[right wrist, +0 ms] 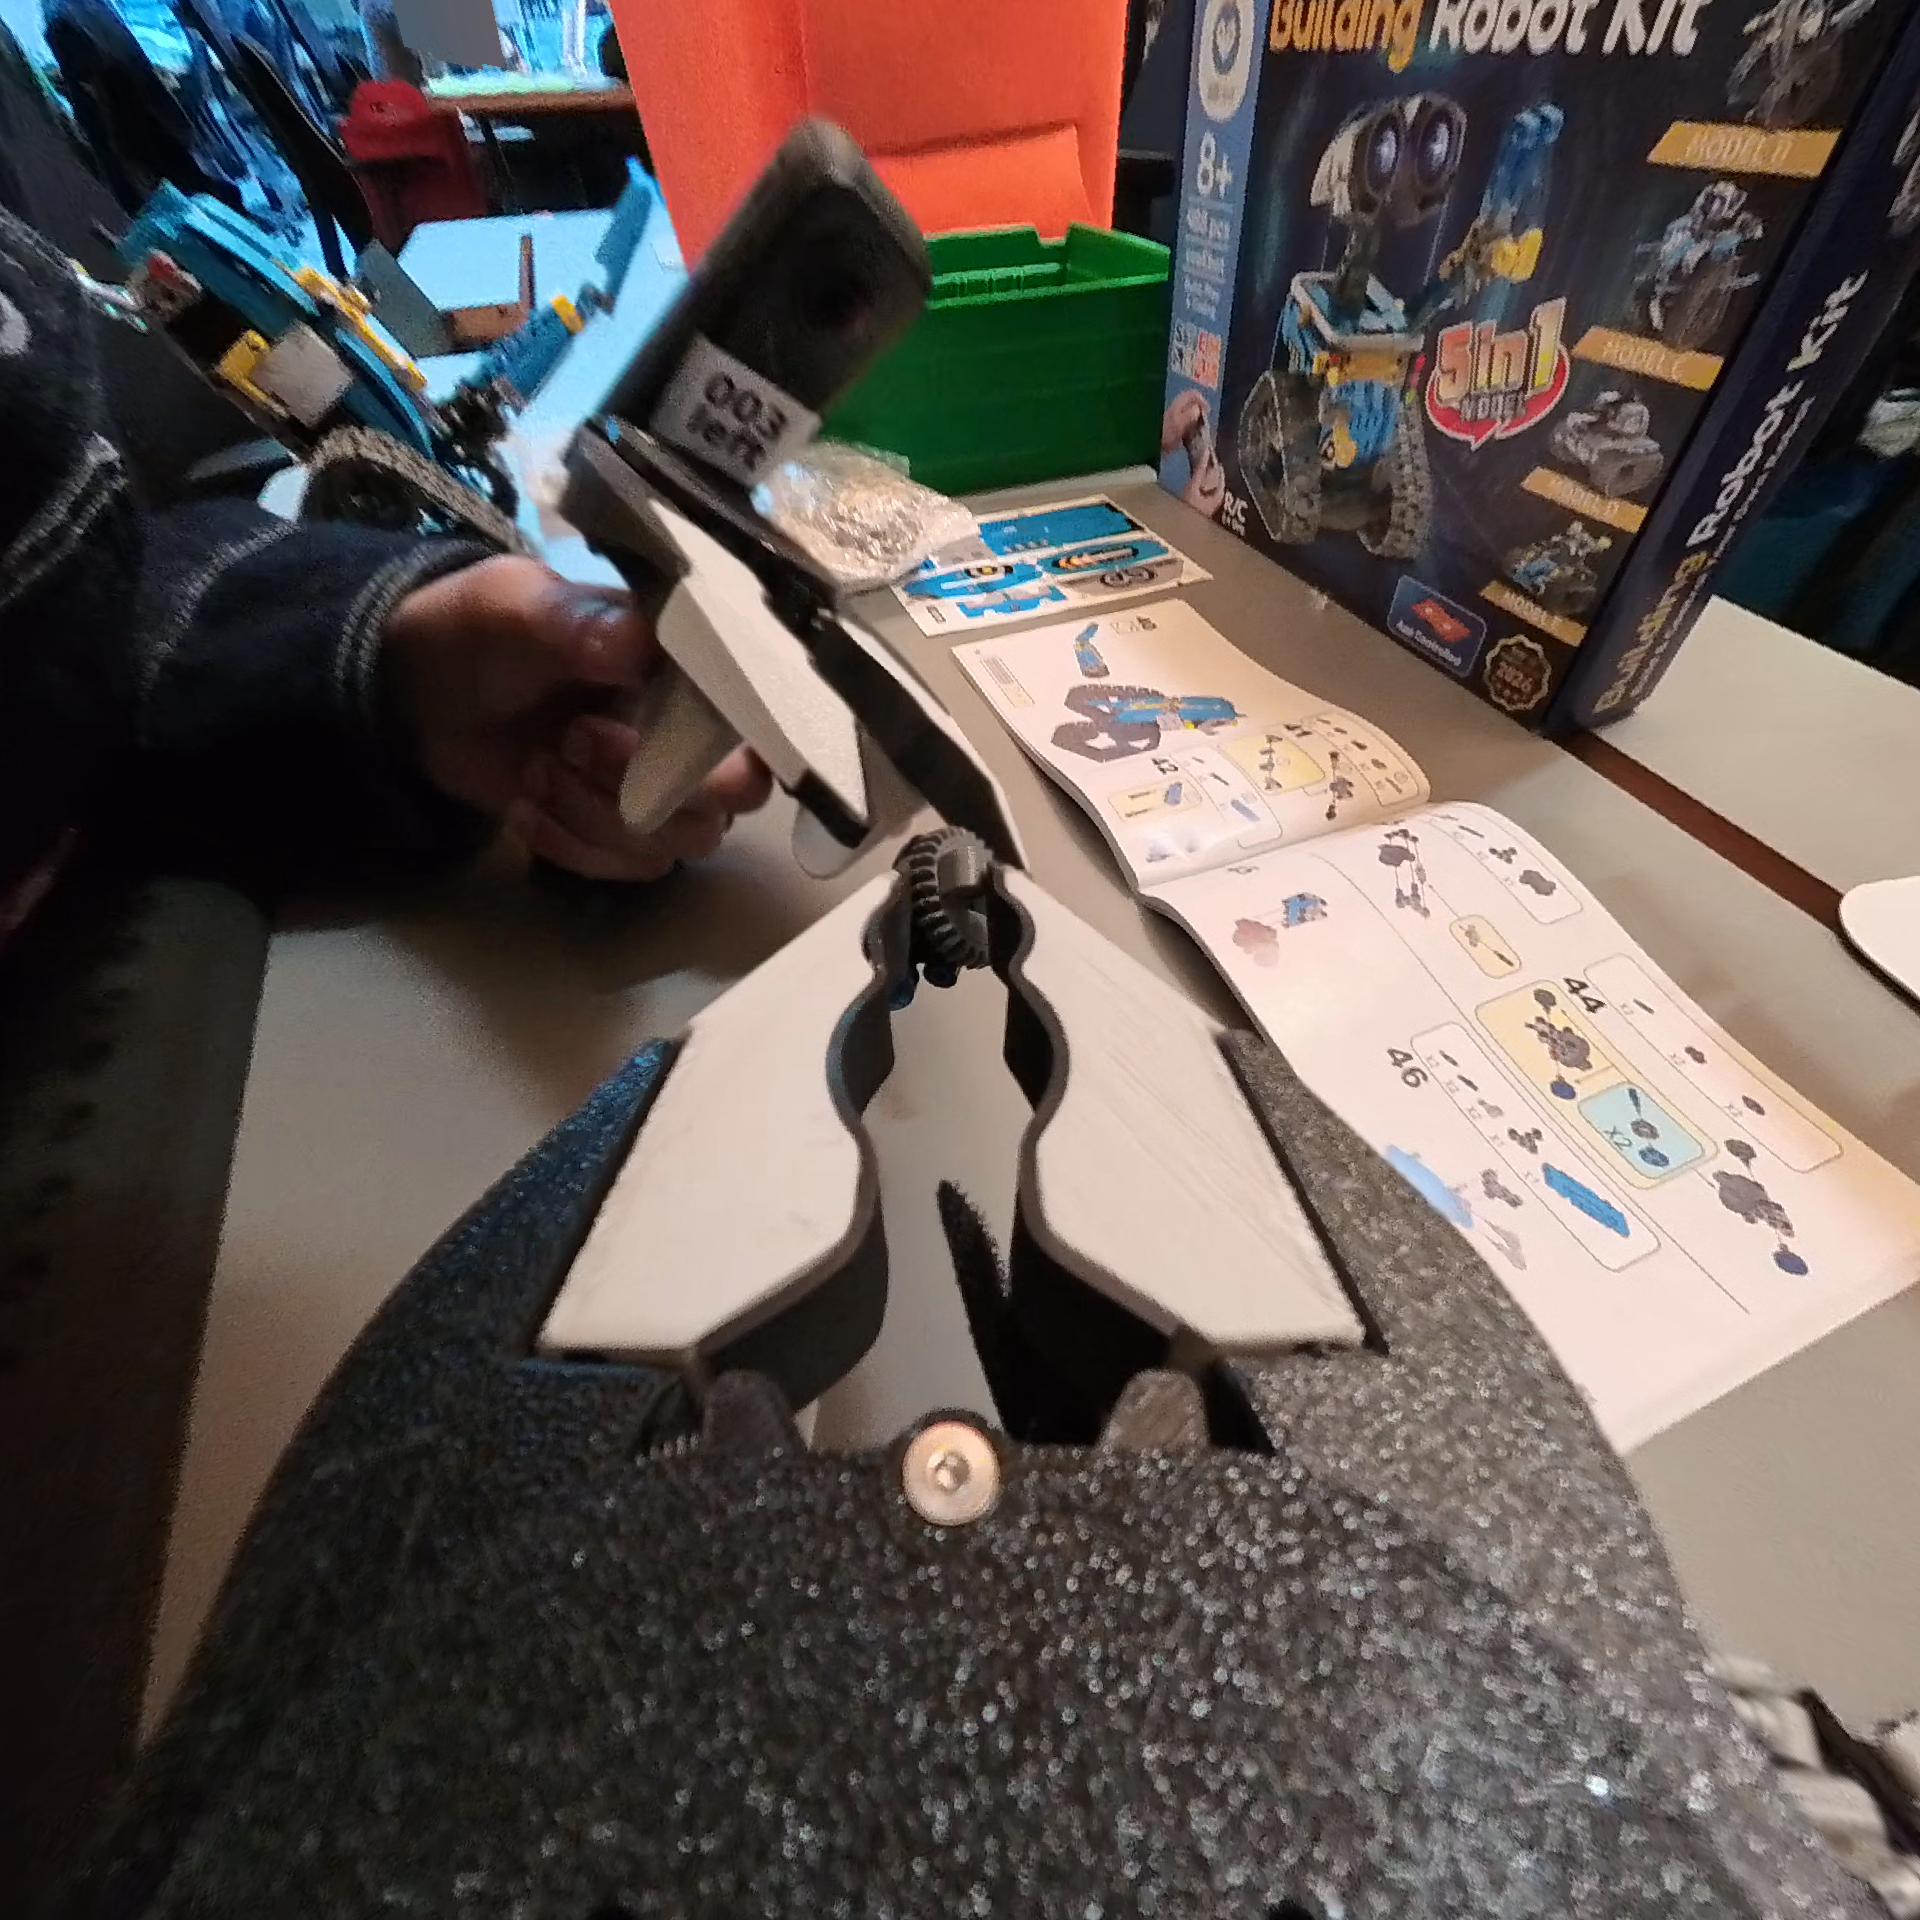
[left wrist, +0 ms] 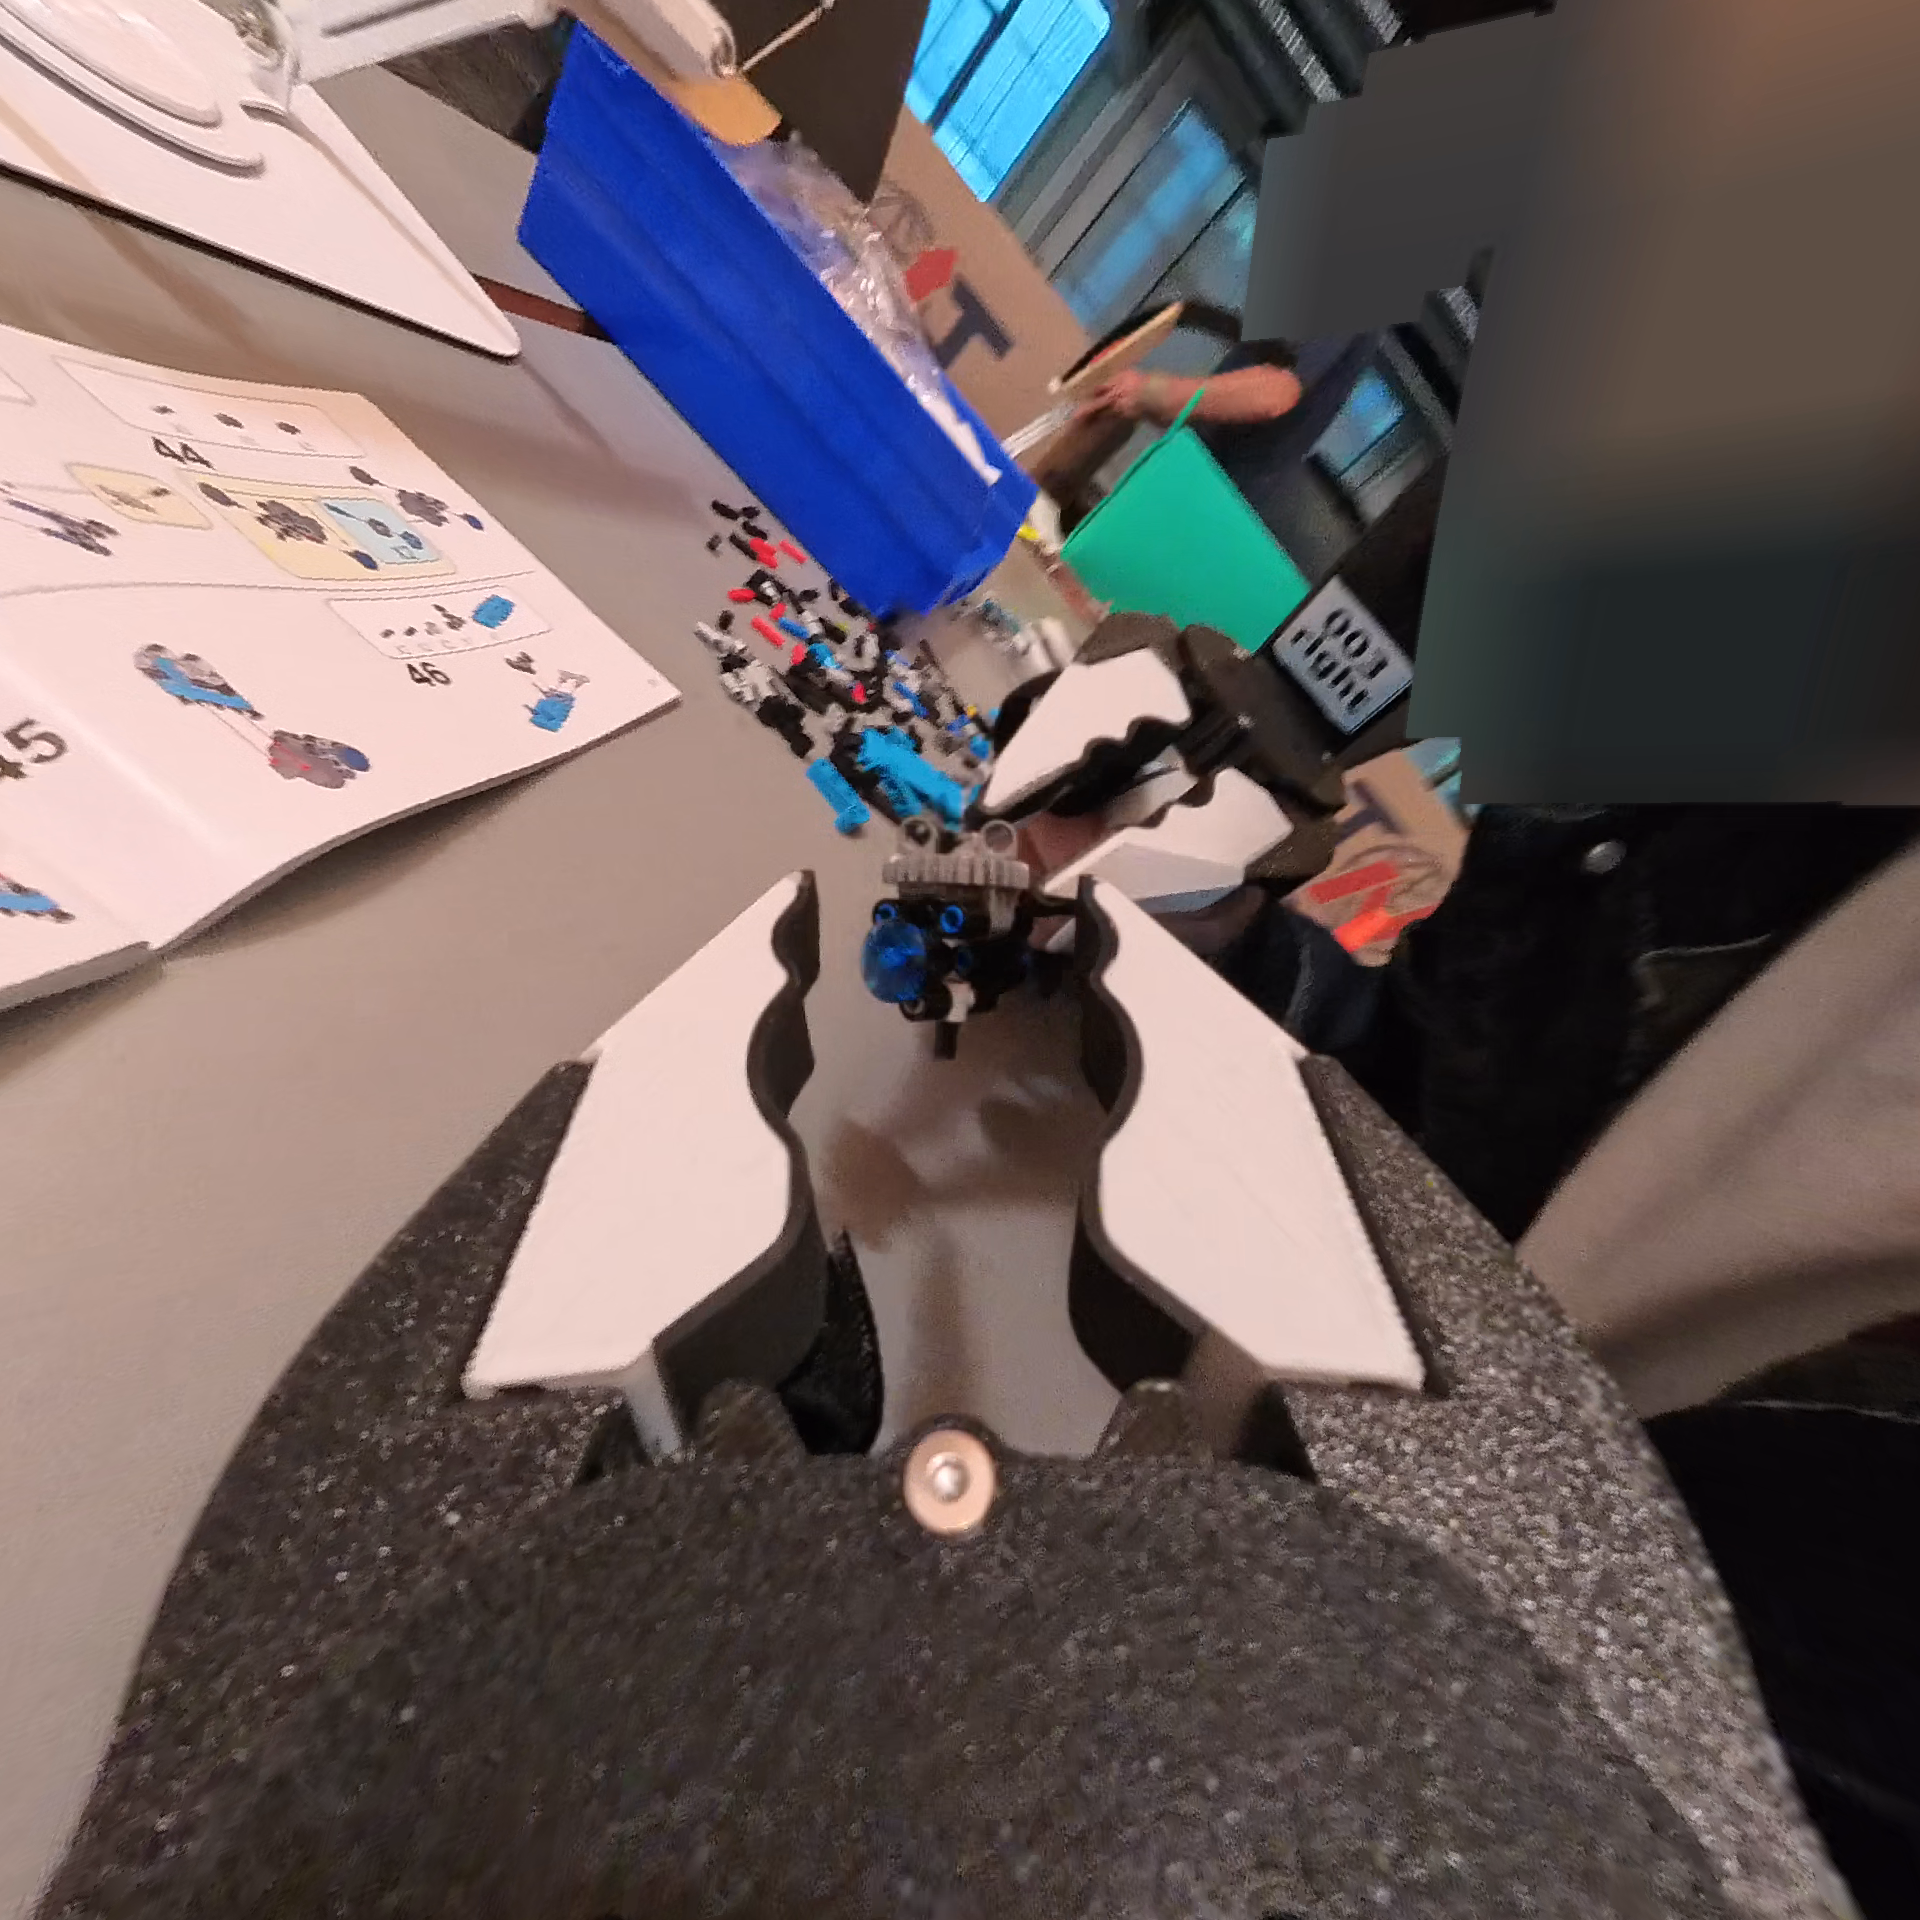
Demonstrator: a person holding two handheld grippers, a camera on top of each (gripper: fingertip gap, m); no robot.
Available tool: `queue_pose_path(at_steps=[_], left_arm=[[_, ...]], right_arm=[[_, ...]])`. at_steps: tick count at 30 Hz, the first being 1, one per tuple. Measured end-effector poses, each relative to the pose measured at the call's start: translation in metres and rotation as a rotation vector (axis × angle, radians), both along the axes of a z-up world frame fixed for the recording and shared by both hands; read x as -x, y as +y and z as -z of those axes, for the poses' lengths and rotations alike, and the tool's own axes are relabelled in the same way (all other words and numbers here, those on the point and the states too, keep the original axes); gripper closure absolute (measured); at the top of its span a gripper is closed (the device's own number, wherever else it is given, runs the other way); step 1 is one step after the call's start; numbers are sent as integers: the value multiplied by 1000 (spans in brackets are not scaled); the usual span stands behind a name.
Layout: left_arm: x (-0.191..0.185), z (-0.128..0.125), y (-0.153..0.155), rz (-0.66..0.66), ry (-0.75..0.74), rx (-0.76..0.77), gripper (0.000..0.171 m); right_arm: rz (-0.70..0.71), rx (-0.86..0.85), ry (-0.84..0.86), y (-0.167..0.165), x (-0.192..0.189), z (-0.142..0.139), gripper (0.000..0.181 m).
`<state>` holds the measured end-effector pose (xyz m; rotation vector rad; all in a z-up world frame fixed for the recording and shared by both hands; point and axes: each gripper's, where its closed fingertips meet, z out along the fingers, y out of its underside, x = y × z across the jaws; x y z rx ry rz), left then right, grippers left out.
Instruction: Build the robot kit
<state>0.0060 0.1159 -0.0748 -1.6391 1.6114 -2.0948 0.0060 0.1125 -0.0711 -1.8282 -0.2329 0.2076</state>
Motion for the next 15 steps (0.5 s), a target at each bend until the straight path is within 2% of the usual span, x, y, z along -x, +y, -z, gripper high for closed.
queue_pose_path(at_steps=[4, 15], left_arm=[[2, -10, -1, 36, -19, 149, 131], [5, -16, -3, 62, -39, 190, 144]], right_arm=[[3, -67, 65, 2, 3, -14, 167], [-31, -85, 179, 3, 8, -17, 166]])
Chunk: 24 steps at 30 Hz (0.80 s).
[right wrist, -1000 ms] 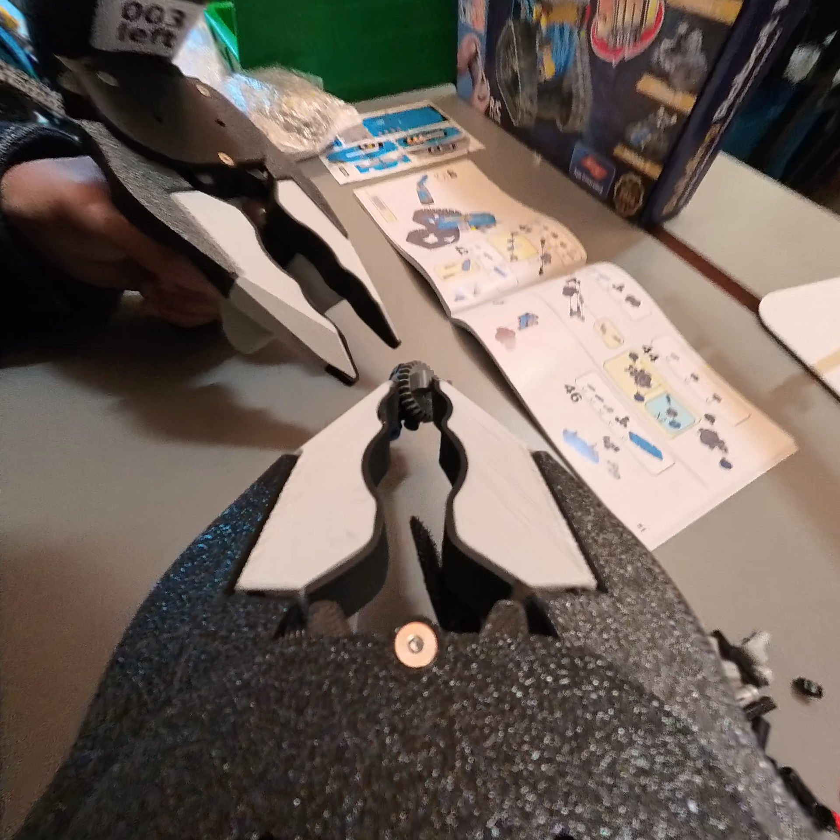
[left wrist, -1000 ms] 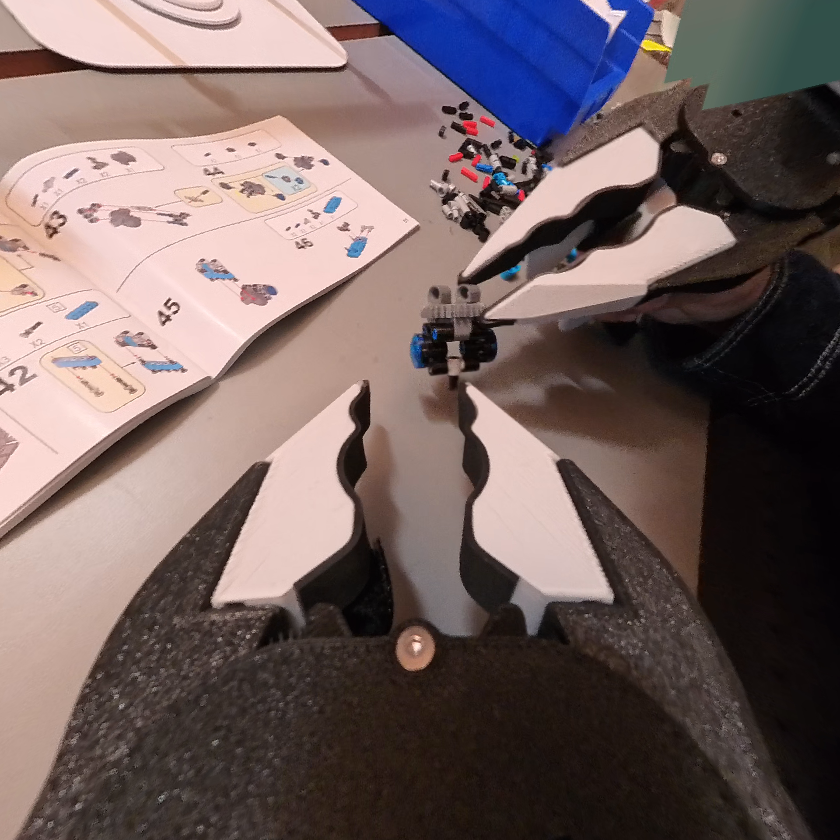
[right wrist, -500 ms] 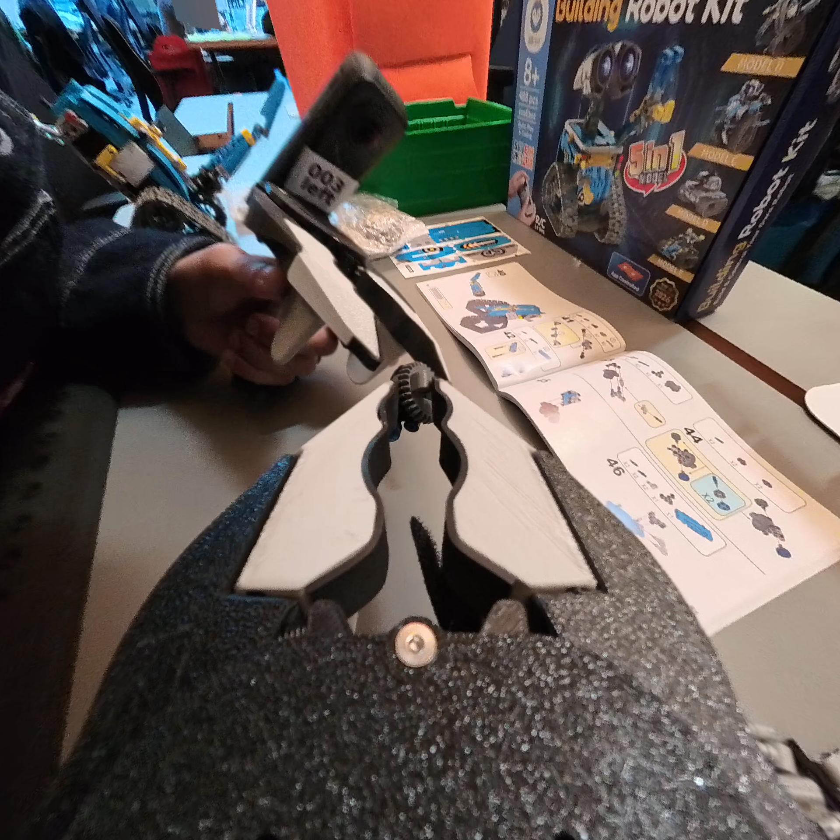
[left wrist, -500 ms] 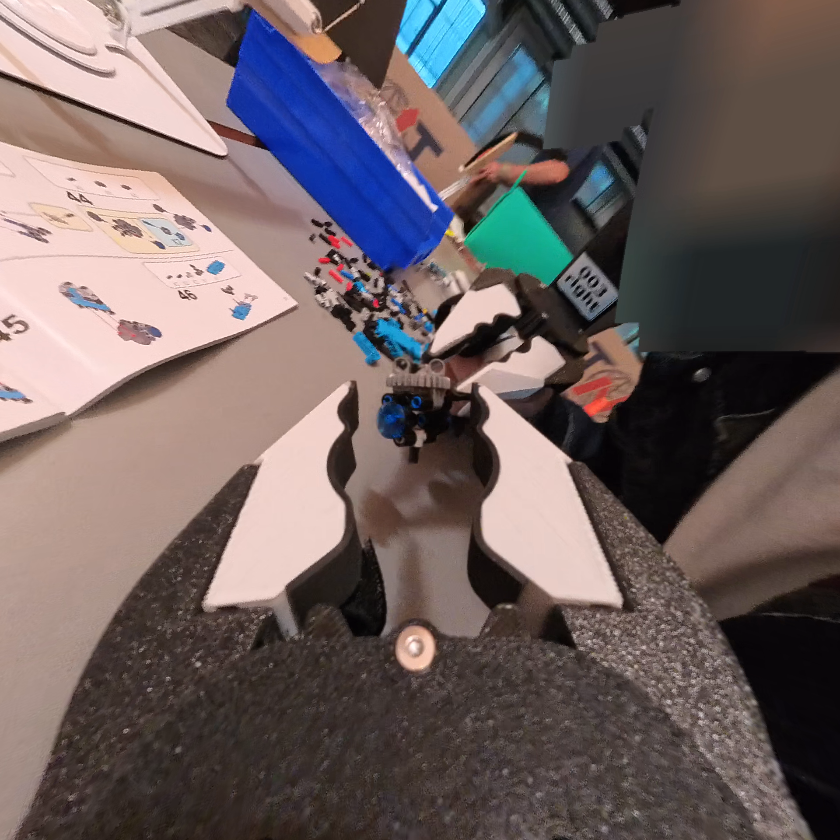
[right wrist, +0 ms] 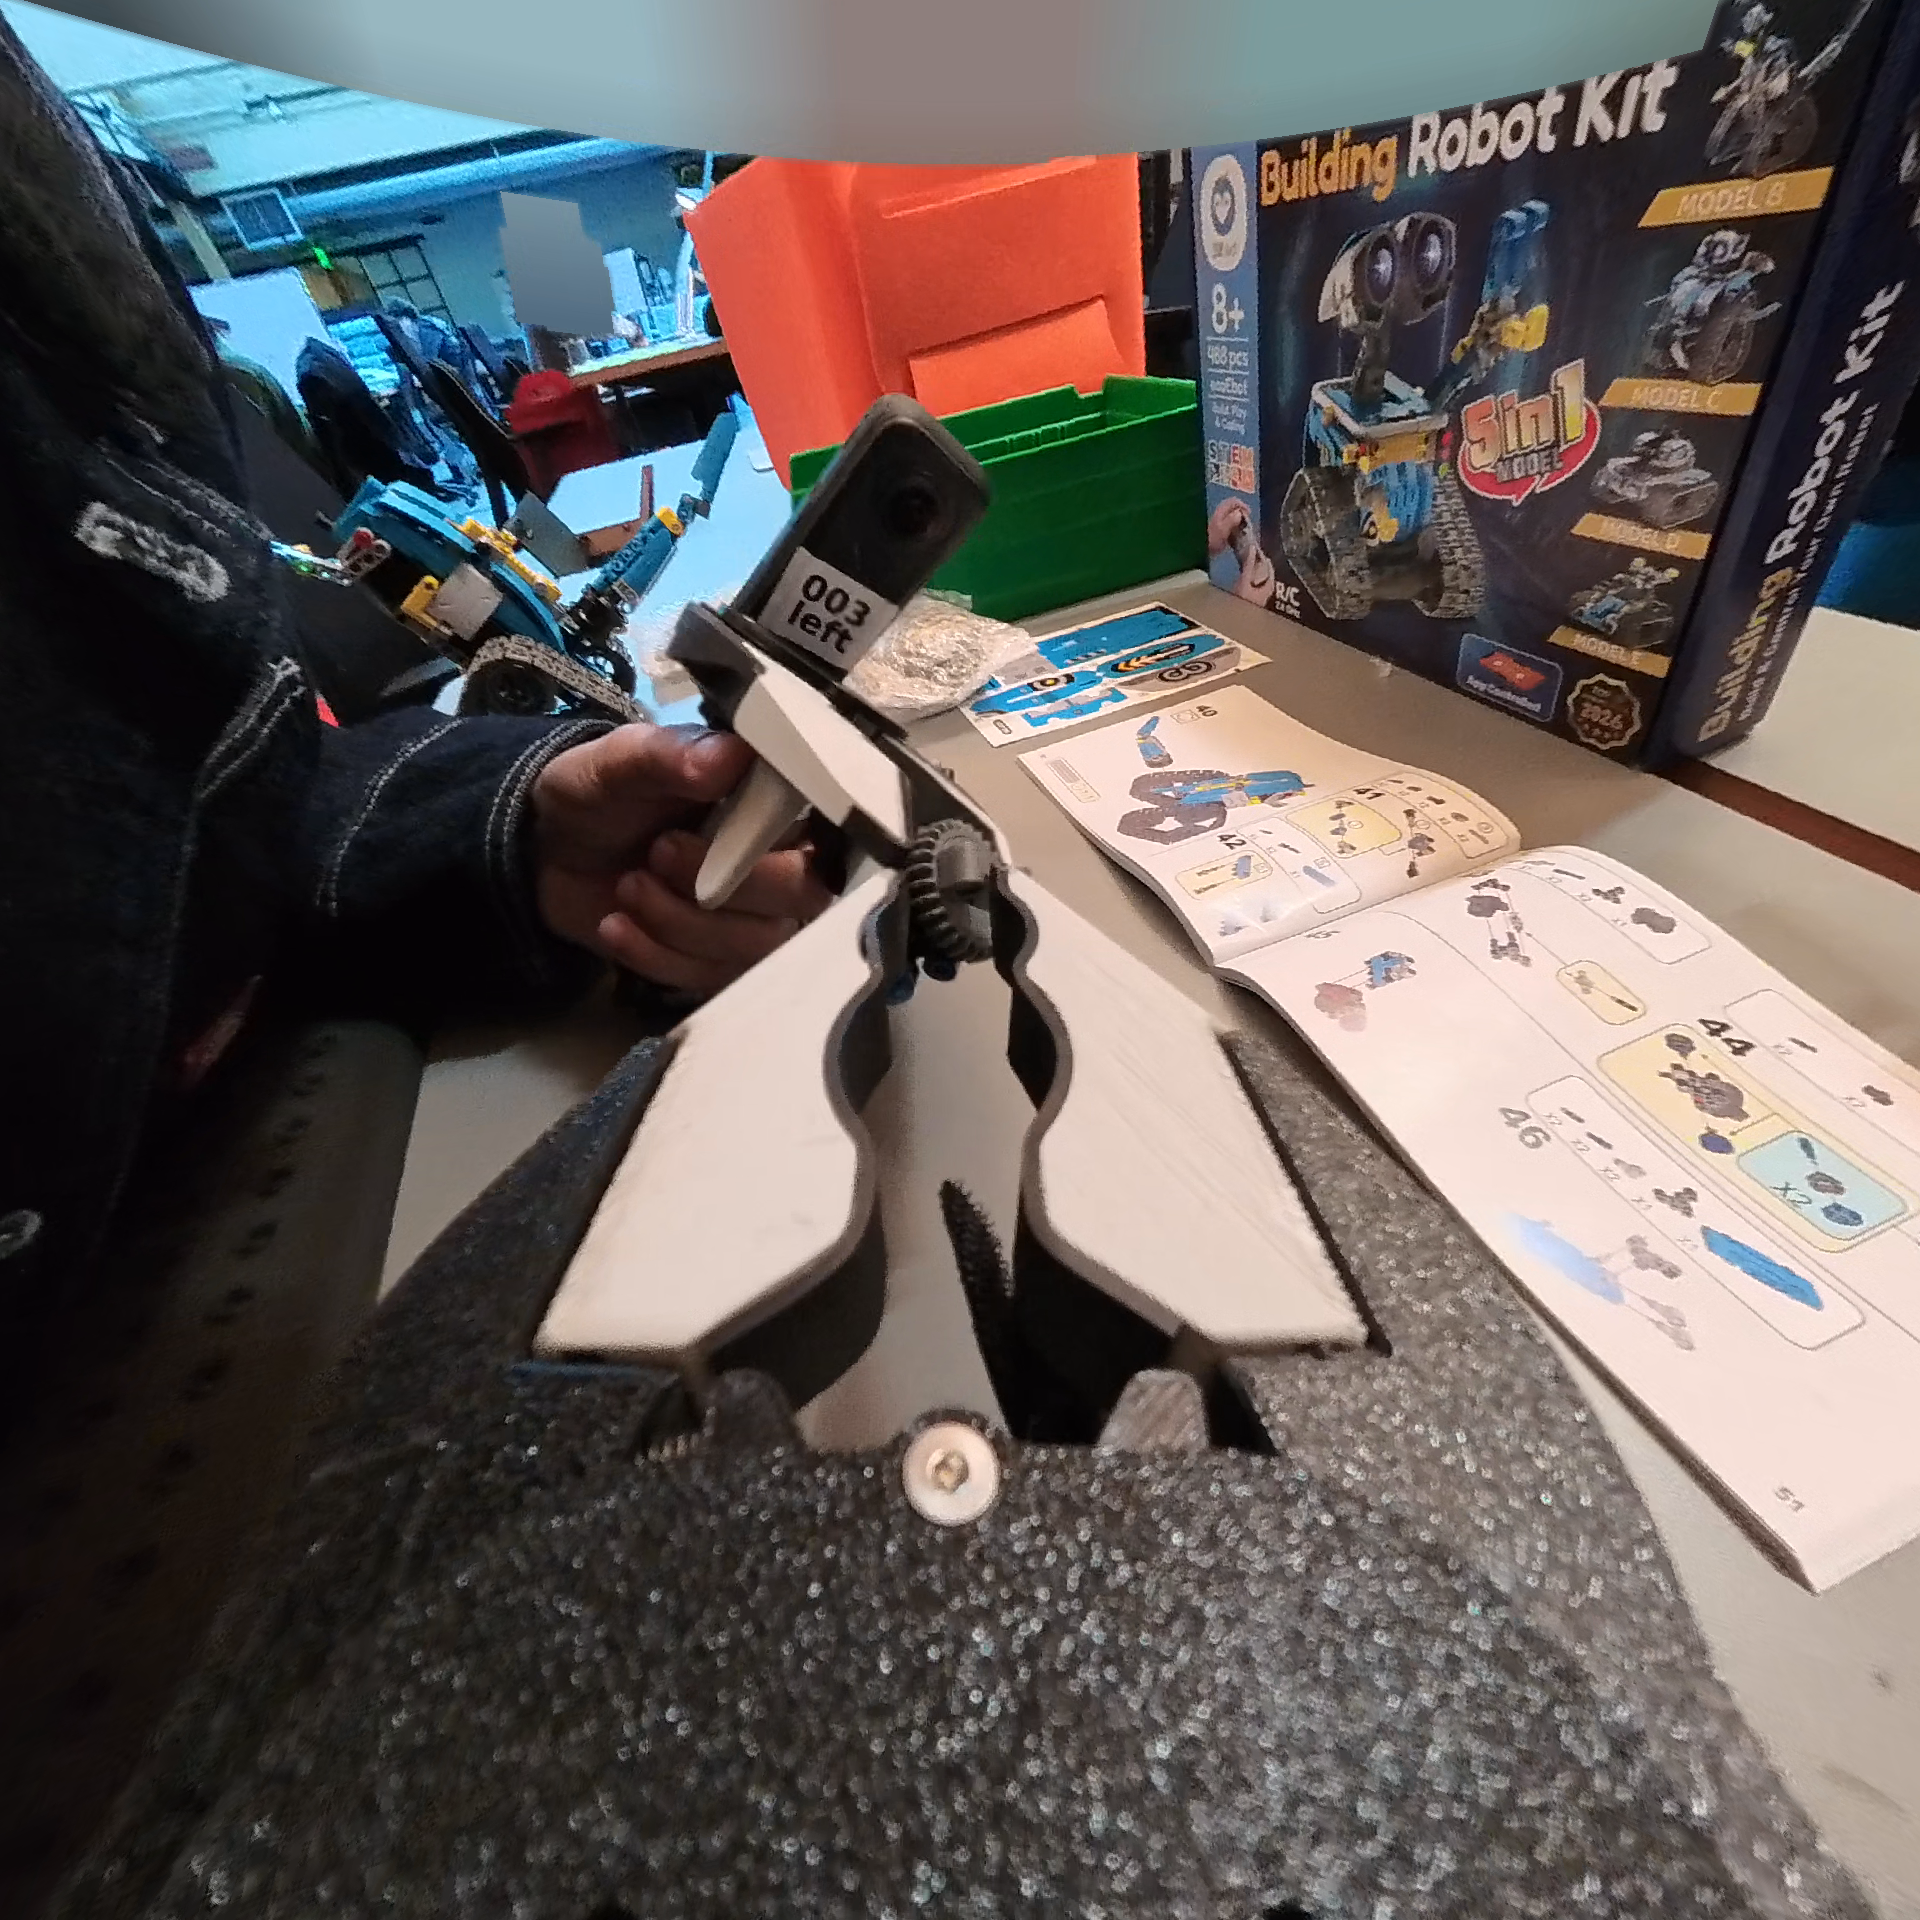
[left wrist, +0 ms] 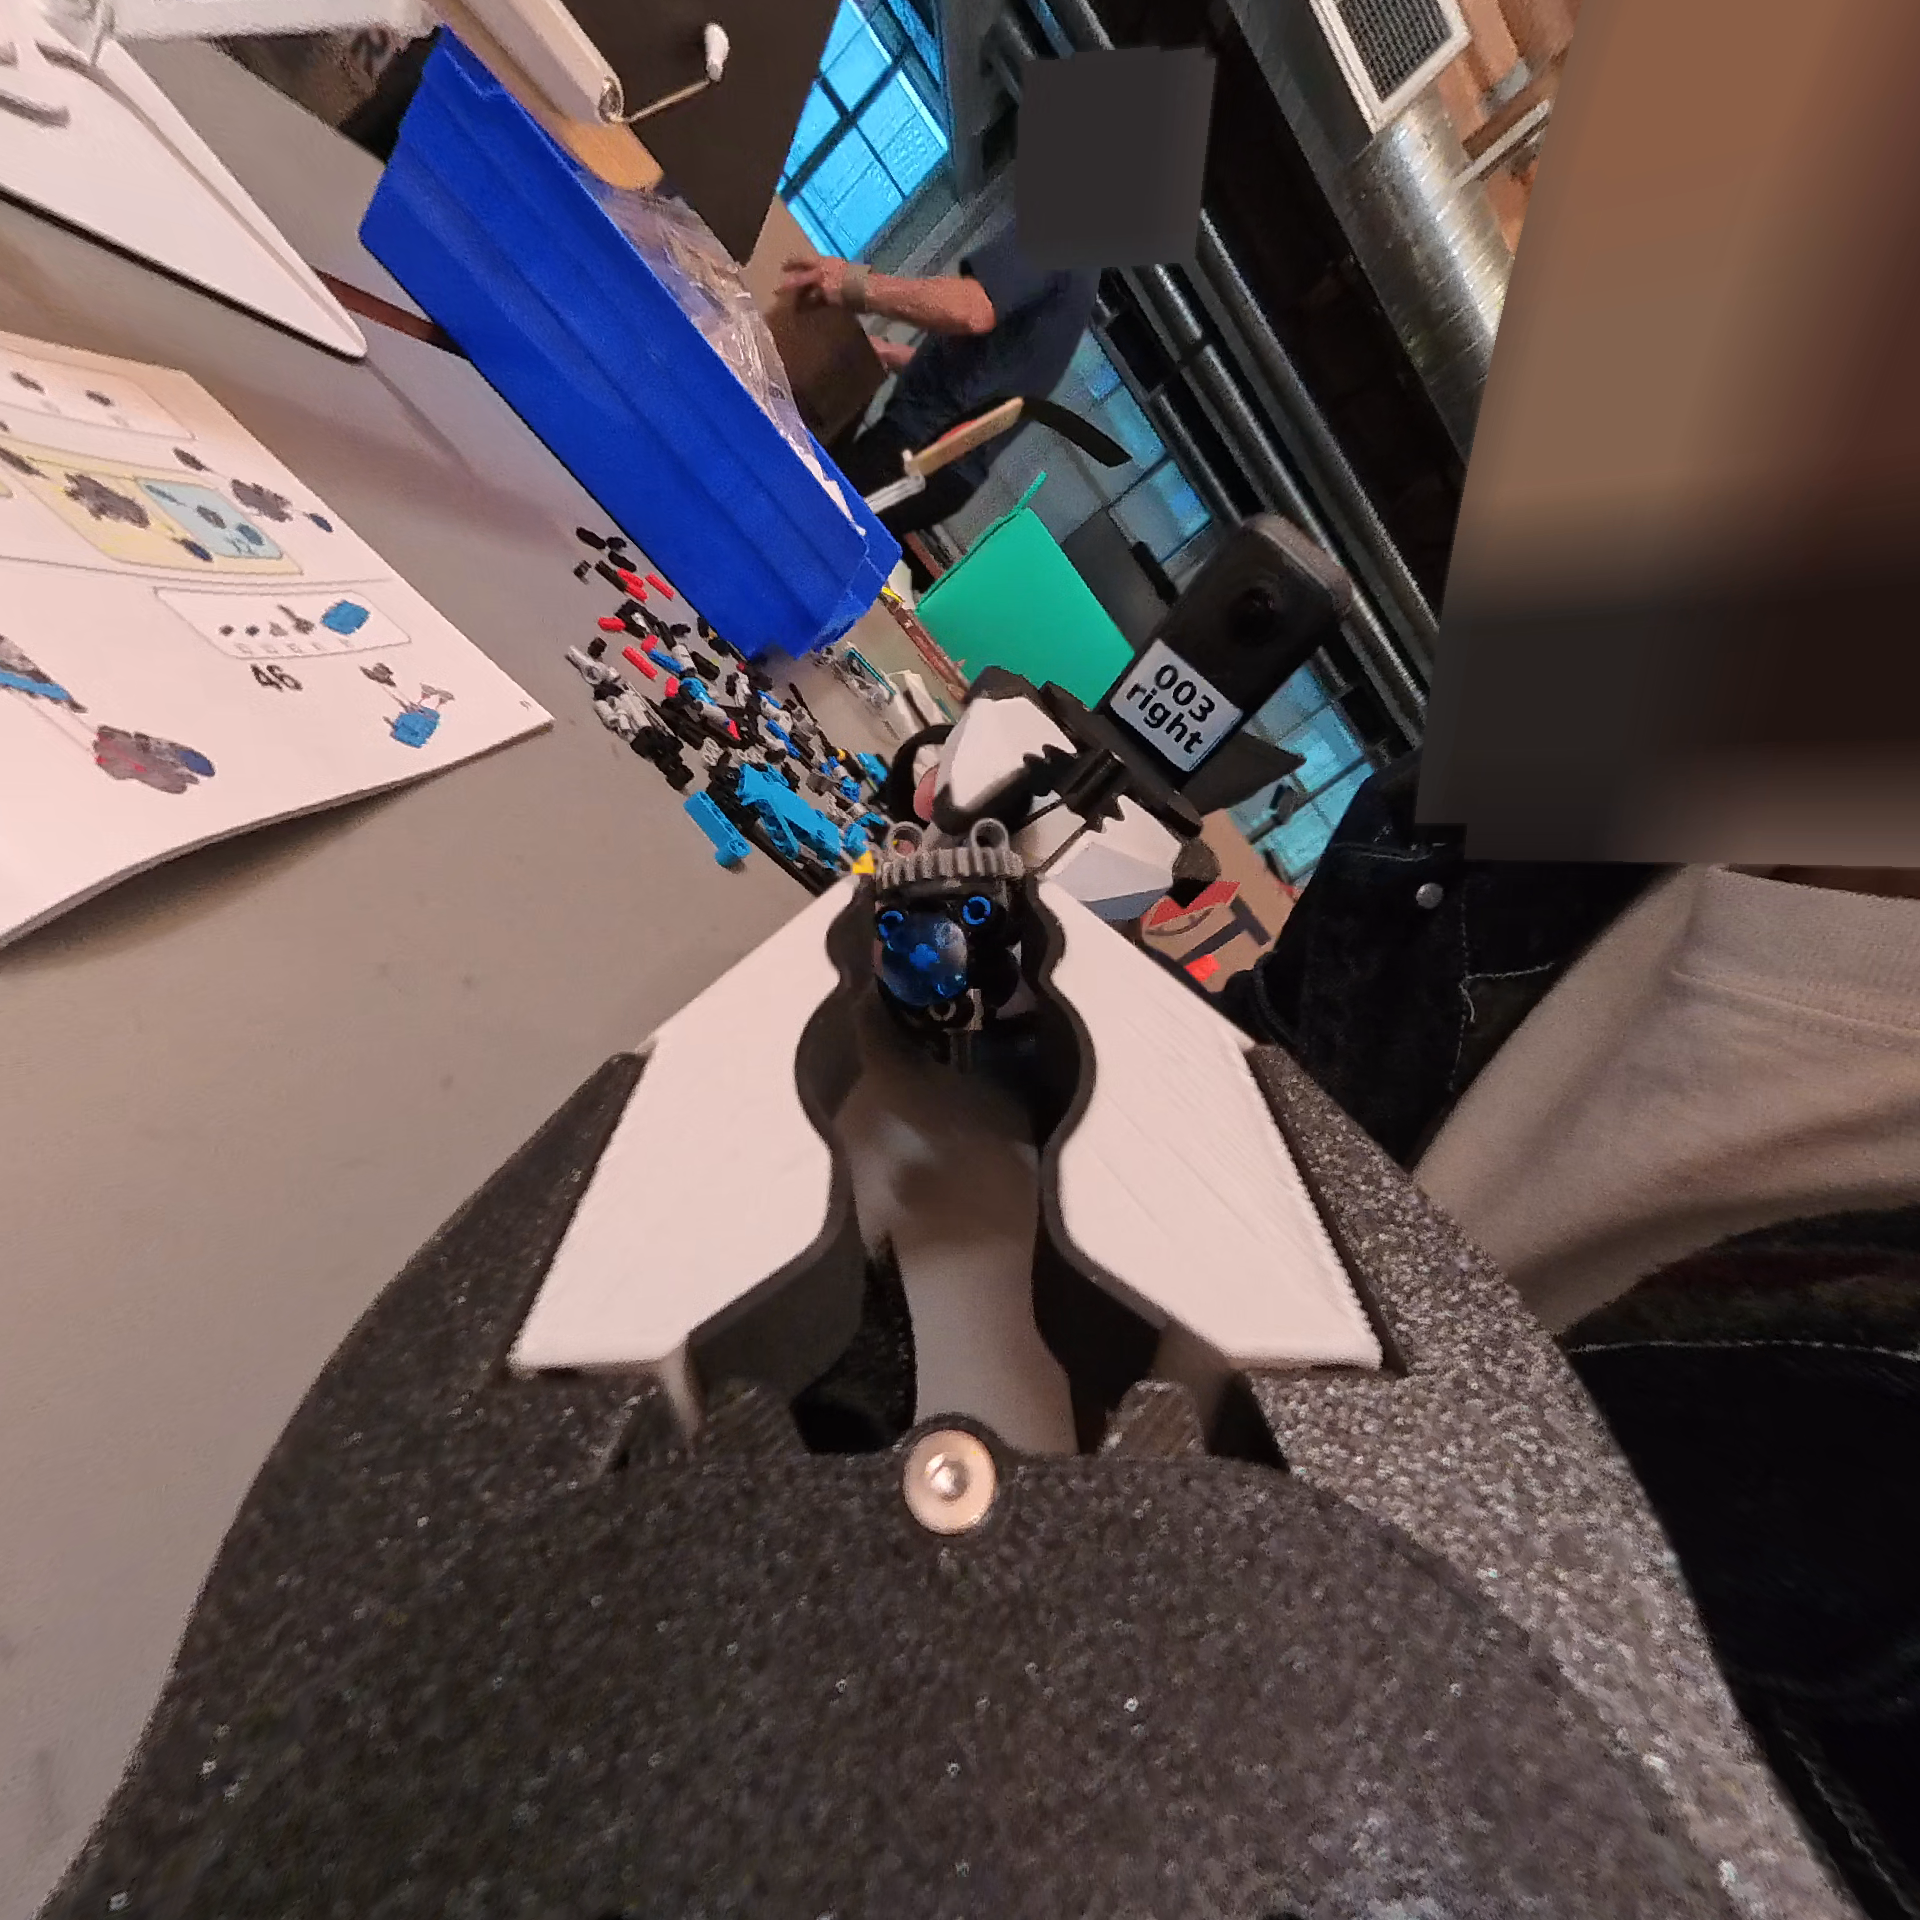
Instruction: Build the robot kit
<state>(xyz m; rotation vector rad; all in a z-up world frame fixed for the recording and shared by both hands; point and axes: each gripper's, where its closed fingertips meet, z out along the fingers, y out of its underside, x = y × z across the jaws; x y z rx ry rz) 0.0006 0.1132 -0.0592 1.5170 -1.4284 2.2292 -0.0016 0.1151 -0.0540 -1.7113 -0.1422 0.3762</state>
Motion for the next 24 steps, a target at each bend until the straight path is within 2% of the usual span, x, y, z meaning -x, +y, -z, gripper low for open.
queue_pose_path(at_steps=[4, 8, 16, 20, 24], left_arm=[[0, -2, 0, -4, -22, -8, 145], [-3, 2, 15, -68, -11, -47, 144], [-2, 24, 47, -225, 34, -411, 144], [25, 16, 74, -334, 60, -598, 144], [71, 22, 106, -452, 164, -768, 144]], right_arm=[[0, -4, 23, 0, -3, -1, 159], [28, 27, 39, -3, -16, 3, 155], [118, 124, 14, 1, -33, 23, 155], [87, 145, 42, 4, -26, 27, 155], [42, 240, -53, 7, -13, 43, 154]])
